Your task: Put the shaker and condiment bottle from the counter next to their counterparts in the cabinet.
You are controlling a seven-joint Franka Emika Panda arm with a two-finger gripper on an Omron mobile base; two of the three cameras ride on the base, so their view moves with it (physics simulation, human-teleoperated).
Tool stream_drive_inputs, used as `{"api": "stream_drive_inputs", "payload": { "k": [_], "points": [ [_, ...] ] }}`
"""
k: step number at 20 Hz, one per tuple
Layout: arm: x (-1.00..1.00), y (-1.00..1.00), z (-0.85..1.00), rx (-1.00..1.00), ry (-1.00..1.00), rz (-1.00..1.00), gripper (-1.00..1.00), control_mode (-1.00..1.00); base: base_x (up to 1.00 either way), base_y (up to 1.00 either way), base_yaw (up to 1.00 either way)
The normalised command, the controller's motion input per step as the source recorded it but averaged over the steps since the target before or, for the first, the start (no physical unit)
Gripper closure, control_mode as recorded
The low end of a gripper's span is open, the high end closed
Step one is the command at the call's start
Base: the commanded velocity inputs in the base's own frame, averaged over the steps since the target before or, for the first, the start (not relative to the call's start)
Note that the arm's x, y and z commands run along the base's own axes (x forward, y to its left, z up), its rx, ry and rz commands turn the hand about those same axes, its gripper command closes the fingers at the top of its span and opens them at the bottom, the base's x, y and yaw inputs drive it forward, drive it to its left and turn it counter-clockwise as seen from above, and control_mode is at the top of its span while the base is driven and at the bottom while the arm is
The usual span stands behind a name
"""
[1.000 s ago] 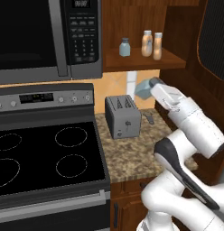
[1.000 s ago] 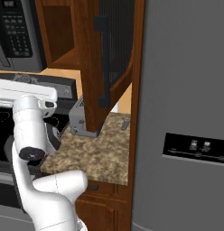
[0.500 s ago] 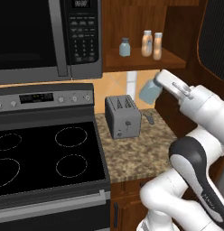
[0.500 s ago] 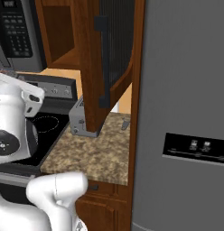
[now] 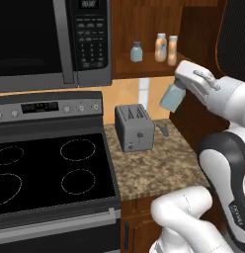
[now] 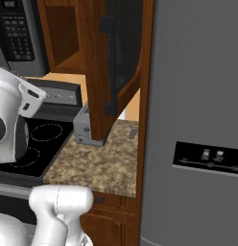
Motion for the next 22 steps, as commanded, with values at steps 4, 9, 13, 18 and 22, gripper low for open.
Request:
{"api": "stream_drive_inputs", "payload": {
  "k": [4,9,13,18,22],
  "points": [
    [0.09,-0.29,0.0,-0.25,0.0,-0.28,1.0,-1.0,0.0,0.0,0.0],
    [0.13,-0.03,0.06,-0.05,0.01,-0.15,1.0,-1.0,0.0,0.0,0.0],
    [0.48,-0.06,0.42,0.0,0.13,-0.07,1.0,-1.0,0.0,0.0,0.0],
    [0.73,-0.24,0.45,0.01,0.21,-0.07,1.0,-1.0,0.0,0.0,0.0],
    [0.52,-0.16,0.16,0.03,0.18,-0.02,1.0,-1.0,0.0,0.0,0.0]
  ]
}}
